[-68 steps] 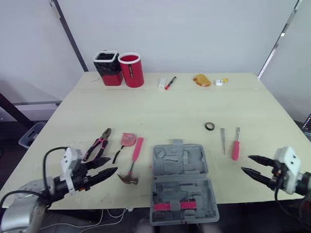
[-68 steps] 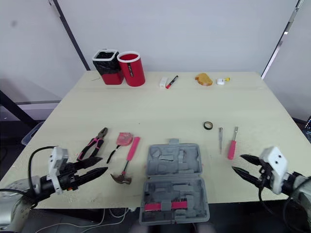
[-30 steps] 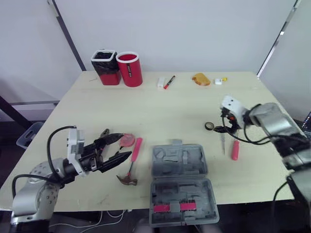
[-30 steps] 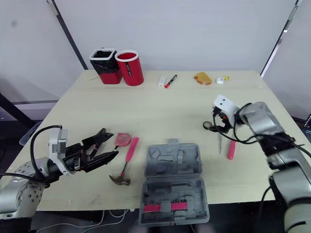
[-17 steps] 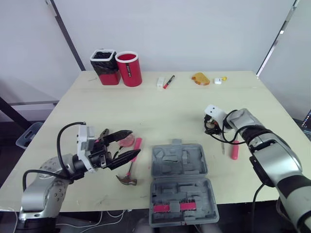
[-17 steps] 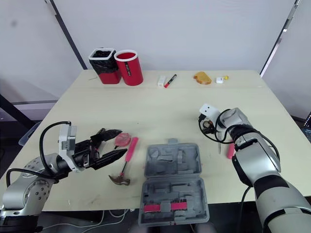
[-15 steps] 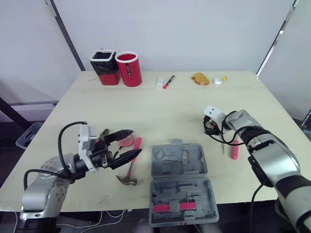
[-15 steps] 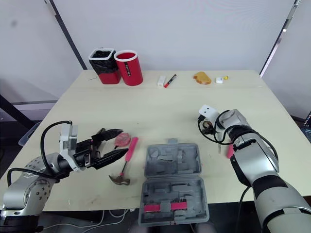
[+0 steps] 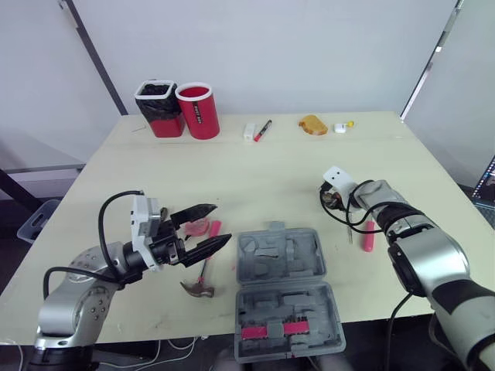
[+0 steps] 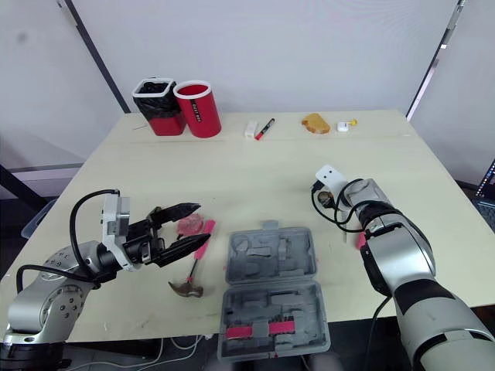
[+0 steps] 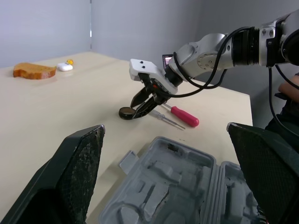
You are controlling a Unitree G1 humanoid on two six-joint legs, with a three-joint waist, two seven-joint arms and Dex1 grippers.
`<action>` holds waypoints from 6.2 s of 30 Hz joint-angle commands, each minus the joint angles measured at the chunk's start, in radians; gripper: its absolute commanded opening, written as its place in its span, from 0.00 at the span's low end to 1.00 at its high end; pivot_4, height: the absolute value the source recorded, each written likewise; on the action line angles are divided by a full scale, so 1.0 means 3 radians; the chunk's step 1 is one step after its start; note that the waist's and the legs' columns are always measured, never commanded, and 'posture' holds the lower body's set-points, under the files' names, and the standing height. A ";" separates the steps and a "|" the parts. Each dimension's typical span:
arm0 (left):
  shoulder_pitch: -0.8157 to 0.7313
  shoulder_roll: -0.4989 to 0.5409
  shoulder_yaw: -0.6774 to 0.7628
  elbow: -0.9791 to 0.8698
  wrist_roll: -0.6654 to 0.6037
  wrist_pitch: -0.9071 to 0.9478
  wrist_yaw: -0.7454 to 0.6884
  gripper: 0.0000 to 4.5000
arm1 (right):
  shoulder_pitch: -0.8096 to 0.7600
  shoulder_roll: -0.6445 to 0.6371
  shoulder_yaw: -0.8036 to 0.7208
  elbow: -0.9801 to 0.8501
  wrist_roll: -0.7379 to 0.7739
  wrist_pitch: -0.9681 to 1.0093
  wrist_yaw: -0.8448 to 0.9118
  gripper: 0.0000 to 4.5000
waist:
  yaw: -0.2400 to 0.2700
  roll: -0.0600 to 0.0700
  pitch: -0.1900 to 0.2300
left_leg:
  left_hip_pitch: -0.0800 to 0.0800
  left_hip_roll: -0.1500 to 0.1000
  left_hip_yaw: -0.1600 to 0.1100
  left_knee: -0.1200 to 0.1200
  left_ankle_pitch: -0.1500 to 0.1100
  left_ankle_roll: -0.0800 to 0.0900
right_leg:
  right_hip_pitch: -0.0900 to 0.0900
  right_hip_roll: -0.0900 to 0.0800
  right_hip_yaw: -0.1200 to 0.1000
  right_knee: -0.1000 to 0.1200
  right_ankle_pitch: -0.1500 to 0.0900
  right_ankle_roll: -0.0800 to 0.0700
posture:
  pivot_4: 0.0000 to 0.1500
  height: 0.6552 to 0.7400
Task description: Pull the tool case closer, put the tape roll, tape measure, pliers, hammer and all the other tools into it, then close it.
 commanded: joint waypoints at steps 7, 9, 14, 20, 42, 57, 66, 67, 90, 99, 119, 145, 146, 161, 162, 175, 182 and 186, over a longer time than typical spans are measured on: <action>-0.0014 0.0035 0.0044 -0.0176 -0.0044 0.0032 0.0093 1.00 | -0.0019 0.0040 -0.0064 -0.0008 -0.0145 -0.0111 0.0001 0.03 | 0.0005 0.0001 0.0000 | 0.0000 0.0000 0.0000 0.0000 0.0000 0.0000 | 0.0000 0.0000 0.0000 0.0000 0.0000 0.0000 | 1.00 1.00; -0.0001 0.0027 0.0038 -0.0188 -0.0039 0.0034 0.0102 1.00 | -0.0002 0.0013 -0.0086 -0.0011 -0.0151 -0.0122 -0.0017 0.03 | 0.0005 0.0001 0.0000 | 0.0000 0.0000 0.0000 0.0000 0.0000 0.0000 | 0.0000 0.0000 0.0000 0.0000 0.0000 0.0000 | 1.00 1.00; -0.0016 0.0009 0.0007 -0.0183 -0.0018 0.0028 0.0118 1.00 | 0.0009 -0.0018 -0.0099 -0.0021 -0.0175 -0.0109 0.0023 0.03 | 0.0003 0.0001 0.0000 | 0.0000 0.0000 0.0000 0.0000 0.0000 0.0000 | 0.0000 0.0000 0.0000 0.0000 0.0000 0.0000 | 1.00 1.00; -0.0055 -0.0006 -0.0037 -0.0166 -0.0013 0.0026 0.0123 1.00 | 0.0019 -0.0017 -0.0098 -0.0025 -0.0219 -0.0117 0.0043 0.27 | 0.0003 0.0001 0.0001 | 0.0000 0.0000 0.0000 0.0000 0.0000 0.0000 | 0.0000 0.0000 0.0000 0.0000 0.0000 0.0000 | 1.00 1.00; 0.0063 0.0052 0.0057 -0.0274 -0.0036 0.0028 0.0177 1.00 | 0.0106 0.0045 -0.0200 0.0012 -0.0231 -0.0031 -0.0156 0.03 | 0.0003 0.0001 0.0000 | 0.0002 0.0000 -0.0001 0.0000 0.0000 0.0000 | 0.0002 0.0000 0.0000 0.0000 0.0000 0.0000 | 1.00 1.00; 0.0033 0.0027 -0.0006 -0.0254 -0.0156 0.0072 0.0076 1.00 | -0.0047 -0.0234 0.0025 -0.0383 -0.0258 -0.0011 0.1273 0.03 | 0.0003 0.0003 0.0002 | 0.0001 0.0000 0.0000 -0.0001 0.0000 0.0000 | 0.0002 0.0000 0.0000 -0.0002 0.0000 0.0000 | 1.00 1.00; 0.0071 0.0047 -0.0057 -0.0277 -0.0167 0.0108 -0.0081 1.00 | 0.0730 -0.0802 0.0403 -0.2548 -0.0317 0.0672 0.2217 0.03 | 0.0045 0.0004 0.0002 | -0.0001 0.0000 -0.0008 -0.0001 -0.0001 0.0000 | 0.0003 0.0000 -0.0005 -0.0004 0.0000 0.0000 | 1.00 1.00; 0.0080 0.0055 -0.0059 -0.0285 -0.0168 0.0109 -0.0098 1.00 | 0.0880 -0.0912 0.0437 -0.2942 -0.0319 0.0815 0.2312 0.03 | 0.0056 0.0006 0.0003 | -0.0003 -0.0001 -0.0010 -0.0001 -0.0001 0.0000 | 0.0003 -0.0001 -0.0006 -0.0005 0.0000 0.0000 | 1.00 1.00; 0.0960 0.0357 0.0720 -0.0209 -0.0331 0.0070 -0.0623 1.00 | 0.0531 -0.0741 0.1698 -0.4944 -0.0268 0.1542 0.2689 0.03 | 0.0064 0.0002 0.0002 | 0.0000 0.0004 -0.0011 0.0002 0.0000 -0.0001 | -0.0004 -0.0002 -0.0014 -0.0004 -0.0010 -0.0016 | 1.00 1.00; 0.1151 0.0284 0.0876 0.0023 -0.0217 -0.0105 -0.0679 1.00 | 0.0149 0.0249 0.1939 -0.3280 -0.0345 0.0813 0.2246 0.03 | 0.0028 0.0002 0.0003 | -0.0004 0.0003 -0.0007 0.0001 0.0000 -0.0002 | -0.0006 -0.0003 -0.0014 -0.0003 -0.0010 -0.0017 | 1.00 1.00; 0.1196 0.0235 0.0839 0.0107 -0.0035 -0.0221 -0.0625 1.00 | 0.0100 0.0971 0.1843 -0.1979 -0.0493 0.0209 0.1935 0.03 | 0.0003 0.0008 0.0009 | -0.0003 0.0004 -0.0007 -0.0001 0.0001 -0.0006 | -0.0006 -0.0004 -0.0014 0.0000 -0.0009 -0.0018 | 1.00 1.00; 0.1050 0.0192 0.0676 0.0062 -0.0009 -0.0168 -0.0461 1.00 | 0.0626 0.0966 0.0543 -0.2549 0.0461 0.0107 0.1716 0.98 | 0.0001 0.0006 0.0009 | -0.0003 0.0004 -0.0027 -0.0005 0.0002 -0.0008 | -0.0006 -0.0006 -0.0015 0.0002 -0.0003 -0.0009 | 1.00 1.00; 0.1035 0.0192 0.0661 0.0067 -0.0008 -0.0169 -0.0454 1.00 | 0.0675 0.0951 0.0527 -0.2488 0.0461 0.0043 0.1661 0.93 | 0.0001 0.0006 0.0009 | -0.0003 0.0004 -0.0027 -0.0005 0.0002 -0.0008 | -0.0005 -0.0006 -0.0016 0.0002 -0.0003 -0.0010 | 1.00 1.00; 0.0786 0.0216 0.0469 0.0237 0.0082 -0.0171 -0.0462 1.00 | 0.1052 0.1033 0.0446 -0.1924 0.0495 -0.0559 0.1282 0.33 | -0.0004 0.0000 0.0006 | -0.0002 0.0004 -0.0019 -0.0007 0.0002 -0.0008 | -0.0005 -0.0002 -0.0014 0.0002 -0.0002 -0.0009 | 1.00 1.00; 0.0779 0.0225 0.0465 0.0242 0.0084 -0.0165 -0.0462 1.00 | 0.1049 0.1035 0.0441 -0.1916 0.0486 -0.0575 0.1249 0.33 | -0.0002 0.0000 0.0006 | -0.0002 0.0004 -0.0020 -0.0007 0.0002 -0.0008 | -0.0005 -0.0003 -0.0014 0.0002 -0.0002 -0.0009 | 1.00 1.00; 0.0745 0.0269 0.0411 0.0061 0.0051 -0.0016 -0.0325 1.00 | 0.1109 0.0907 0.0465 -0.1629 0.0390 -0.0715 0.1161 0.33 | 0.0001 0.0000 0.0006 | -0.0002 0.0004 -0.0023 -0.0006 0.0002 -0.0008 | -0.0005 -0.0004 -0.0012 0.0001 -0.0003 -0.0009 | 1.00 1.00; 0.0696 0.0273 0.0370 0.0118 0.0101 -0.0014 -0.0326 1.00 | 0.1081 0.0855 0.0594 -0.1344 0.0175 -0.0782 0.1078 0.33 | 0.0000 0.0000 0.0005 | 0.0002 0.0004 -0.0023 -0.0006 0.0002 -0.0008 | -0.0003 -0.0003 -0.0012 0.0002 -0.0003 -0.0009 | 1.00 1.00; 0.0681 0.0264 0.0356 0.0198 0.0148 -0.0057 -0.0354 1.00 | 0.1075 0.0880 0.0550 -0.1349 0.0215 -0.0793 0.1097 0.33 | 0.0001 0.0001 0.0005 | 0.0004 0.0004 -0.0022 -0.0005 0.0002 -0.0007 | -0.0001 -0.0003 -0.0011 0.0002 -0.0003 -0.0010 | 1.00 1.00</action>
